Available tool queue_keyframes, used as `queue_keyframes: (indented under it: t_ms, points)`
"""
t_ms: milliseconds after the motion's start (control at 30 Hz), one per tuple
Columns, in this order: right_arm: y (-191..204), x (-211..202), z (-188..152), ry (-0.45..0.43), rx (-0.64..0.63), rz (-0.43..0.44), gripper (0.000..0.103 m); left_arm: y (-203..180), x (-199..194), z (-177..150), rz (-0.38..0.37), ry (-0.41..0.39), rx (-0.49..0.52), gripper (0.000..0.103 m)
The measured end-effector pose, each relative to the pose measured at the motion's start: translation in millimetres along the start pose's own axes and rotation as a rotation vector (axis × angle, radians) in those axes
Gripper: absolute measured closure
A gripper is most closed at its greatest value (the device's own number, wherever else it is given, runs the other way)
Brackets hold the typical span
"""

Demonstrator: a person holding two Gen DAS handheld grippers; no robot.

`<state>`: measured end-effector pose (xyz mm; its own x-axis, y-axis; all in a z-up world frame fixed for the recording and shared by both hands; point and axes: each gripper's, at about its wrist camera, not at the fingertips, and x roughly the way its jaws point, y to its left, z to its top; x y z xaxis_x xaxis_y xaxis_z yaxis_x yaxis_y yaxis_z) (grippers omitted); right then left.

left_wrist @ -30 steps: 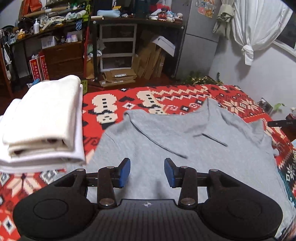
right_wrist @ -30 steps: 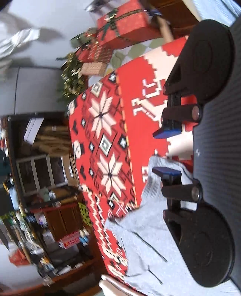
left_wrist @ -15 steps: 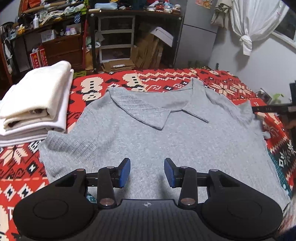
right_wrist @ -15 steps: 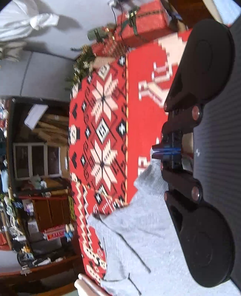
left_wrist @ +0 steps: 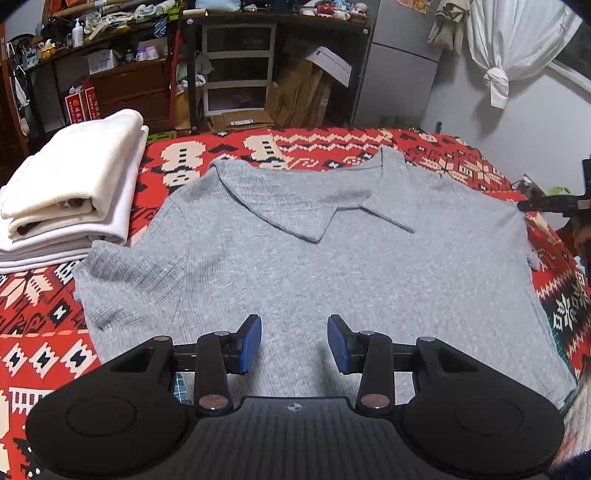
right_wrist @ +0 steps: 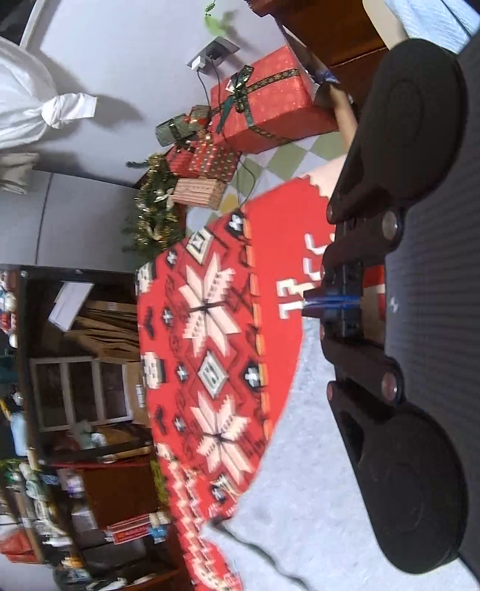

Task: Fold clothes

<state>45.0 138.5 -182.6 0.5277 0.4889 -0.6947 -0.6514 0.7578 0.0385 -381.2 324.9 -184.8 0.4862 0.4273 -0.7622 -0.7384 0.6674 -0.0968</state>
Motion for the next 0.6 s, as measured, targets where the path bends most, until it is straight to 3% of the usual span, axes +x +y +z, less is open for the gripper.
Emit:
queue_keyframes:
  t_ms: [200,467,600]
  points:
    - [-5,-9,-11,-0.007,0.053,0.017,0.089,-2,-4,-5,-0.035,-0.011,-0.003,0.064]
    - [4,-72,-55,0.021,0.212,0.213,0.085,2,-4,-16,-0.082,-0.004,-0.047,0.064]
    - [24,-77,-74,0.047,0.231,0.240,0.076,6,-7,-23,-0.097,-0.003,-0.071,0.064]
